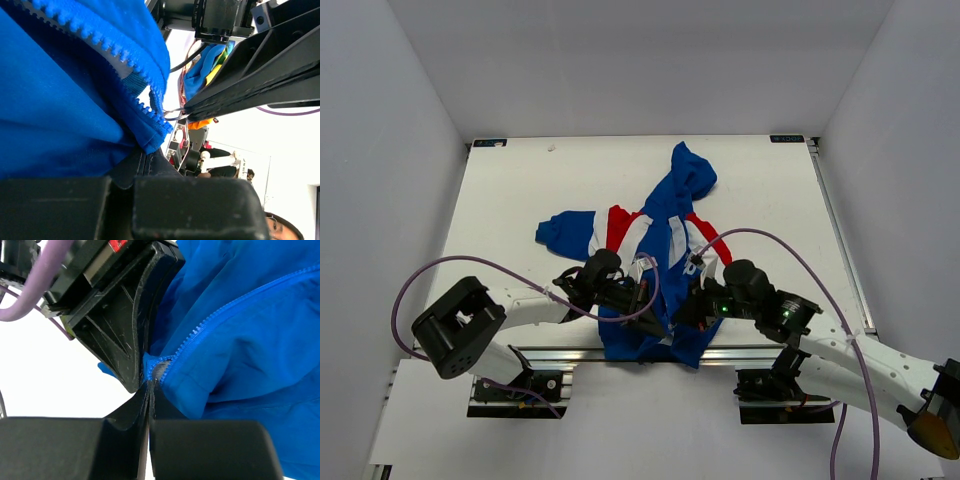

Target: Zip up the jacket

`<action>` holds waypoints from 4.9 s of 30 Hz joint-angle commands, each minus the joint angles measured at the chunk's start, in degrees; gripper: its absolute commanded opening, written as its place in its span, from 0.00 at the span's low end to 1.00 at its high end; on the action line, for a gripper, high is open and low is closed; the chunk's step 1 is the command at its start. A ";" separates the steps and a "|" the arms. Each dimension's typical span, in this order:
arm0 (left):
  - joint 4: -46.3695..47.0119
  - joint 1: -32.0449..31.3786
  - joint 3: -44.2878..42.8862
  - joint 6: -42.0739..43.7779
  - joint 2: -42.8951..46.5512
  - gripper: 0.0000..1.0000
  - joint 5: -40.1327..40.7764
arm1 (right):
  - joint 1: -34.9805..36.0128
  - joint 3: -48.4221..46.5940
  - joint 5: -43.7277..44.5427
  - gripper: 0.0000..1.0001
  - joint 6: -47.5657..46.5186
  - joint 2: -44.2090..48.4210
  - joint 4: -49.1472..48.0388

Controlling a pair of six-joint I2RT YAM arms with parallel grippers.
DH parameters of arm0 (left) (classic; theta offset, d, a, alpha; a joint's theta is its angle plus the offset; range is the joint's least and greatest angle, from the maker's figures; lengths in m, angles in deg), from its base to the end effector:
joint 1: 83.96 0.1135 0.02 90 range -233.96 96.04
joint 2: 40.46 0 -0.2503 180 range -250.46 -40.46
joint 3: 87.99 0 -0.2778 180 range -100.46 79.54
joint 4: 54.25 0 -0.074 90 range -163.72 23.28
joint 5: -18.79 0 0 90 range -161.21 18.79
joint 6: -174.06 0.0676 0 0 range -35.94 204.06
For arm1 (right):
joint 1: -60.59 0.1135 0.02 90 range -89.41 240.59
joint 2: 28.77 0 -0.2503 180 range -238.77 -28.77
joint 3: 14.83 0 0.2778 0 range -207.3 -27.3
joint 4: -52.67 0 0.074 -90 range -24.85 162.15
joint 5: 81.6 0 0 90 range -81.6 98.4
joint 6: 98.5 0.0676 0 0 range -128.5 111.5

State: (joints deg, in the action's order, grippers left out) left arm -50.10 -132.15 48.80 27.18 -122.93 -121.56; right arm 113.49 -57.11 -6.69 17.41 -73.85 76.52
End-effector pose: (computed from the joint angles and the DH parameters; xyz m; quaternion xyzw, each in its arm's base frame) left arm 0.1599 -0.2569 0.1185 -0.1346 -0.8157 0.5607 0.0459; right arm 0.1339 0.2062 0.2147 -0.2639 0.8043 0.4168 0.3313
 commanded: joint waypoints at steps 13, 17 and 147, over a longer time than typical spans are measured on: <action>-2.11 -0.07 -1.16 1.25 0.04 0.00 -0.54 | 0.09 0.27 2.43 0.00 -0.87 -1.77 -2.93; -3.78 -0.07 -1.86 1.77 -0.49 0.00 -0.45 | 0.09 0.53 6.02 0.00 -0.42 1.39 -10.56; -31.30 -20.02 -24.36 59.25 13.22 0.57 67.76 | -14.67 -26.01 -7.23 0.00 -0.60 -16.27 5.59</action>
State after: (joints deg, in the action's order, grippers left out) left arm -83.30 -151.75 25.52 84.33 -109.62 -51.79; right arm 99.28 -81.00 -11.67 16.54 -90.15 84.74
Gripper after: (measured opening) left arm 0.588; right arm 0.013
